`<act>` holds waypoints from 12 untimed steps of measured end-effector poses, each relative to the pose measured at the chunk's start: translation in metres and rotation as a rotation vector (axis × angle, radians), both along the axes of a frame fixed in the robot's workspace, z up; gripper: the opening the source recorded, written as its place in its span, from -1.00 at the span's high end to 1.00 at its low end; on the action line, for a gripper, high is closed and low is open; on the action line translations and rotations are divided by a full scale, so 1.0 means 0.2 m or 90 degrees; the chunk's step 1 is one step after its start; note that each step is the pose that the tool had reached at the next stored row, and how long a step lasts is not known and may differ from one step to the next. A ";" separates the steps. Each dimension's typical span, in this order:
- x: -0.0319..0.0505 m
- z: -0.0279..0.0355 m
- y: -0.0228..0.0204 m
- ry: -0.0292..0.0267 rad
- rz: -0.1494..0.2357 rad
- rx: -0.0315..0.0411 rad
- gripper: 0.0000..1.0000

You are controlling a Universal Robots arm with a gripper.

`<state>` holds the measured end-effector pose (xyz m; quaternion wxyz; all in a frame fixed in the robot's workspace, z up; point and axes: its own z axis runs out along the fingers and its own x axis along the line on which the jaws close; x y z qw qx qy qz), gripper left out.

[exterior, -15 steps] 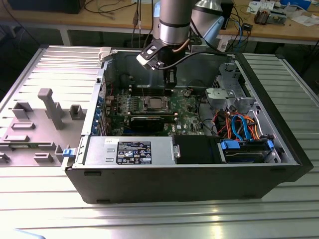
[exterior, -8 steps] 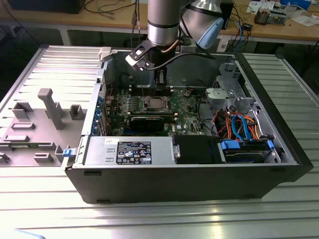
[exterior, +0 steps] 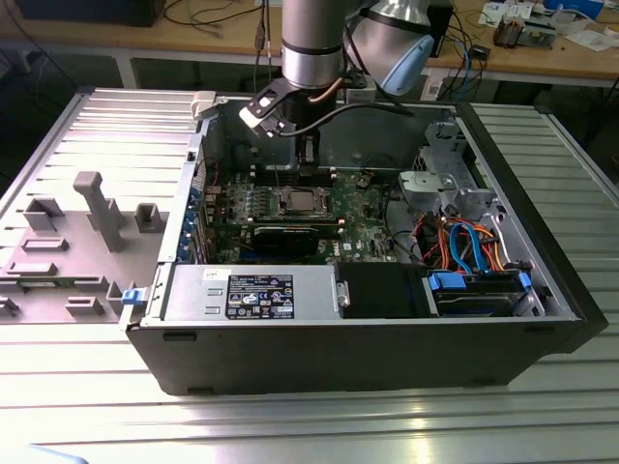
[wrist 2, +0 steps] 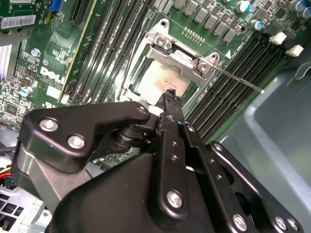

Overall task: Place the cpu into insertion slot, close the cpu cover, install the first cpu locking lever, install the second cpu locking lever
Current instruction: 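Close the cpu cover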

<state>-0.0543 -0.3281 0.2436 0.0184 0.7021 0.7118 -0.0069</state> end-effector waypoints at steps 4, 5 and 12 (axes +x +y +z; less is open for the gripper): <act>-0.004 0.000 0.000 0.0000 0.000 0.0000 0.79; -0.006 0.000 0.000 0.0000 0.000 0.0000 0.79; -0.076 -0.002 0.000 0.0000 0.000 0.0000 0.79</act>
